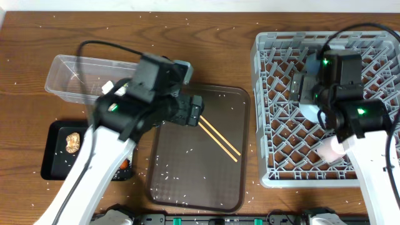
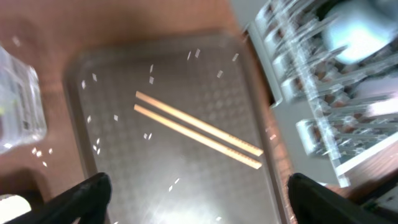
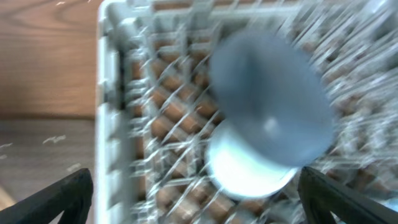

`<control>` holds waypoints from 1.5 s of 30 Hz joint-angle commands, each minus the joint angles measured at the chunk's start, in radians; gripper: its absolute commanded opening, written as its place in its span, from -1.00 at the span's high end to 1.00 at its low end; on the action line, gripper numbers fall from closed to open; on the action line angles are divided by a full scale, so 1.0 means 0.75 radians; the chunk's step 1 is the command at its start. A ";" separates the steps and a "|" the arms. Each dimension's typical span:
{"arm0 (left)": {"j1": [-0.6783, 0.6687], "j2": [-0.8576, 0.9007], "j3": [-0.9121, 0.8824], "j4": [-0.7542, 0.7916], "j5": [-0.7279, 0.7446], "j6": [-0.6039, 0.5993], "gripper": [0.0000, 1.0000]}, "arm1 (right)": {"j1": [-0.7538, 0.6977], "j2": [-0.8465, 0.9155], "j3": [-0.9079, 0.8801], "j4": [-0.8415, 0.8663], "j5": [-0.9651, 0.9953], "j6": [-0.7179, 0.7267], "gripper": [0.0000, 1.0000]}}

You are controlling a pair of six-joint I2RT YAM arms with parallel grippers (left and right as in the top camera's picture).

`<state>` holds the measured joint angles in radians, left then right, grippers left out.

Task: Sort waste into correct bins and load items into the dishwasher rack
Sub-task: 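Set the blue plate upright in the rack and release it, then reach the right gripper to the chopsticks on the brown tray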

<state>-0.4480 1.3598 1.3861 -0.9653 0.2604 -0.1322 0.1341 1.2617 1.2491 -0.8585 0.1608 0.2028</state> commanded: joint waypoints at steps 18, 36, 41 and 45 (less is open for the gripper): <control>0.281 0.054 -0.015 -0.331 -0.134 -0.120 -0.33 | 0.403 0.159 -0.003 -0.106 -0.467 -0.123 -0.45; 0.466 -0.599 -0.016 -0.487 -0.330 -0.136 -0.96 | 0.650 0.831 -0.003 0.154 -0.340 -0.257 0.18; 0.466 -0.632 -0.016 -0.488 -0.329 -0.136 -0.96 | 0.686 0.916 -0.003 0.154 -0.355 -0.309 0.18; 0.466 -0.630 -0.016 -0.488 -0.329 -0.136 -0.96 | 0.702 0.957 -0.003 0.163 -0.356 -0.318 0.19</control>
<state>-0.1047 0.8867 1.3544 -1.3289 0.0227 -0.2321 0.6441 1.9541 1.2488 -0.7410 -0.0967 -0.0051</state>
